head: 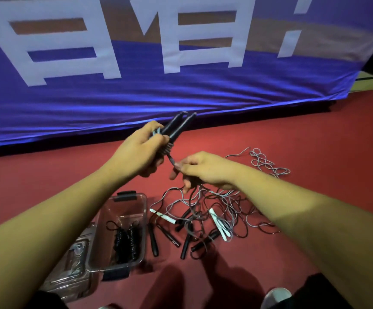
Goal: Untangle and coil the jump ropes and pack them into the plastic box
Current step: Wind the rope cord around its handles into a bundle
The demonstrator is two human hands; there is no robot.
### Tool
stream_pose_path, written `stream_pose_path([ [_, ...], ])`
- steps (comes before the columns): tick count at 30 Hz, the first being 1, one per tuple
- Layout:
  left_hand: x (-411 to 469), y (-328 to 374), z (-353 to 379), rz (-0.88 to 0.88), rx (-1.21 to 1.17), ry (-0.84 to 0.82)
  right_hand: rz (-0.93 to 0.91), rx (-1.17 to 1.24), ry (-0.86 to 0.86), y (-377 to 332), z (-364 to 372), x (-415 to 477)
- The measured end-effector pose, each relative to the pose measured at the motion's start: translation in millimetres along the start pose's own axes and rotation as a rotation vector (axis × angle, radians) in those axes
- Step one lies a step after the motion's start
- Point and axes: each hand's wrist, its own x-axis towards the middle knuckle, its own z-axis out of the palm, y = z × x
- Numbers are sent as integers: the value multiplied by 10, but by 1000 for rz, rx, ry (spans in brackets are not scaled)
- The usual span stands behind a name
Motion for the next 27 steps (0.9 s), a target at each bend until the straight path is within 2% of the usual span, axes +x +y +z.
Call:
stream_pose_path([
  [3,117,-180,-174,3,173,74,-19,-121,66,-136,-19,-44],
  [5,167,-310,-283,25,443,45,-17,-242,85,-226,-16,-64],
  [8,201,-412,-362,12,856,17,-19,-466,22,-297,30,-88],
  [12,194,-435,-320,-27,1125,-138,-194,-779,209,-362,25,-52],
  [15,197,-413,-244,-42,1120,-299,-220,-795,263,-387,-45,-9],
  [19,111,-300,-215,-105,696,-434,-237,-756,342,-399,-198,-33],
  [21,51,-258,-164,-114,588,-478,-222,-720,365,-388,-286,-52],
  [25,-33,-176,32,-6,831,-491,-201,-714,331,-311,-332,-26],
  [27,-57,-148,115,41,868,-467,-208,-688,328,-292,-328,-14],
])
